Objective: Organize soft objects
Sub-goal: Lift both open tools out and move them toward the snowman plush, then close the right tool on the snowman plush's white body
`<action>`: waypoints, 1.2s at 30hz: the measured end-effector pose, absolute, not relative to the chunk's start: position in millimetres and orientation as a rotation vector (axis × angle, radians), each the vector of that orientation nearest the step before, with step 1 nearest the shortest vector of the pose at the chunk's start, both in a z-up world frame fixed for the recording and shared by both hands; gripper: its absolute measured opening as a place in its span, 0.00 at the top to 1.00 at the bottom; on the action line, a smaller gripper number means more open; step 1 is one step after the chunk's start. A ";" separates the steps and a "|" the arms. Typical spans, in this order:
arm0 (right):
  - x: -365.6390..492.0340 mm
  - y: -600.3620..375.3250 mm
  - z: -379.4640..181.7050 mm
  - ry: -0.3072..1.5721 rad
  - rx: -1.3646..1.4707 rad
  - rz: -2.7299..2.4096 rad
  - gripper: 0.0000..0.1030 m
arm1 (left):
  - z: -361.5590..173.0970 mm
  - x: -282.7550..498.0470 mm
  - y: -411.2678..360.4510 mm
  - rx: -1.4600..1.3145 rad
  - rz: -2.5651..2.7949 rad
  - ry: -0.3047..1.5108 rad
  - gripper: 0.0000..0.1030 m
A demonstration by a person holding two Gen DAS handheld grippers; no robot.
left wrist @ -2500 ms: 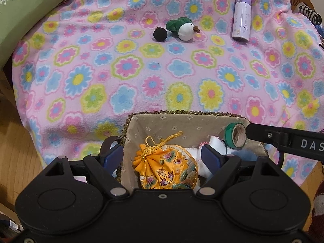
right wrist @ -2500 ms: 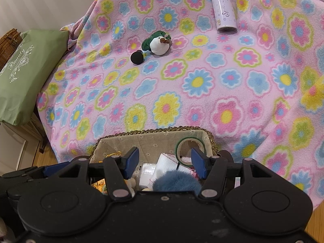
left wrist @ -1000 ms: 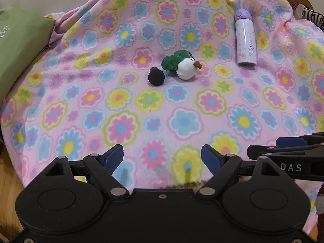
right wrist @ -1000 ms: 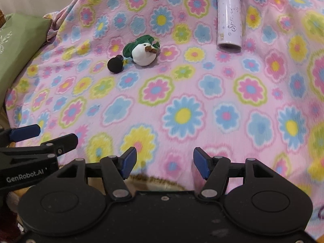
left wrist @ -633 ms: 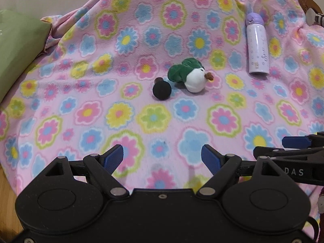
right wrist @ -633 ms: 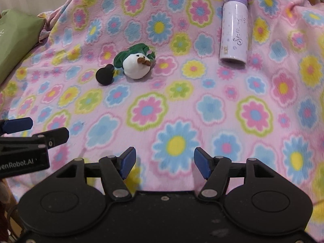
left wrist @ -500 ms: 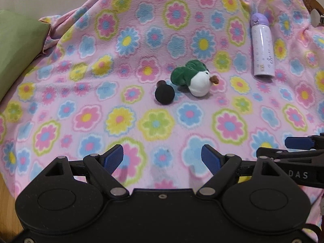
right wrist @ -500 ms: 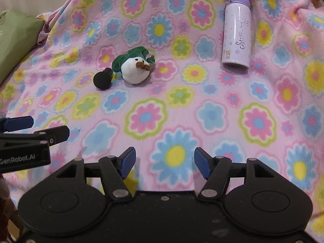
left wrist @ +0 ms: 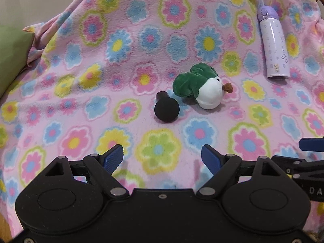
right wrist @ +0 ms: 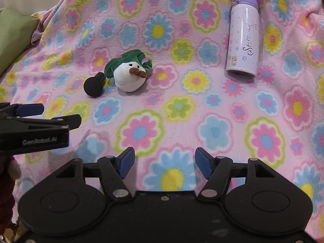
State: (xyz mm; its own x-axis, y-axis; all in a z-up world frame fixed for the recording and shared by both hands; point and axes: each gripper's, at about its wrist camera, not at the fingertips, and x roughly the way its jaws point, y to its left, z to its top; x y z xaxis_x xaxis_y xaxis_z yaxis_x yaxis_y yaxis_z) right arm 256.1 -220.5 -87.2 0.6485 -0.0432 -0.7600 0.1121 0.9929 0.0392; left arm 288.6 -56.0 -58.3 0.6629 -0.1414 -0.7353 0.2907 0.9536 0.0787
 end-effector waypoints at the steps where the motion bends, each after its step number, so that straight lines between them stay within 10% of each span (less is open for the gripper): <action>1: 258.4 -220.6 -88.0 0.862 0.083 -0.088 0.36 | -60.1 292.2 -57.4 0.196 -0.248 0.811 0.22; 36: 357.1 -179.2 -99.9 0.741 0.017 -0.007 0.31 | -105.5 366.4 5.1 0.030 0.035 0.769 0.12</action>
State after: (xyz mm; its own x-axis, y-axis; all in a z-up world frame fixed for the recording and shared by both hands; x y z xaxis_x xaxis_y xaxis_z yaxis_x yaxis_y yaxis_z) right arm 357.1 -179.2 -99.9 0.7381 -0.0001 -0.6747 0.0124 0.9998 0.0134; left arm 366.4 5.1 -105.5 0.7178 0.0426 -0.6949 -0.0204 0.9990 0.0402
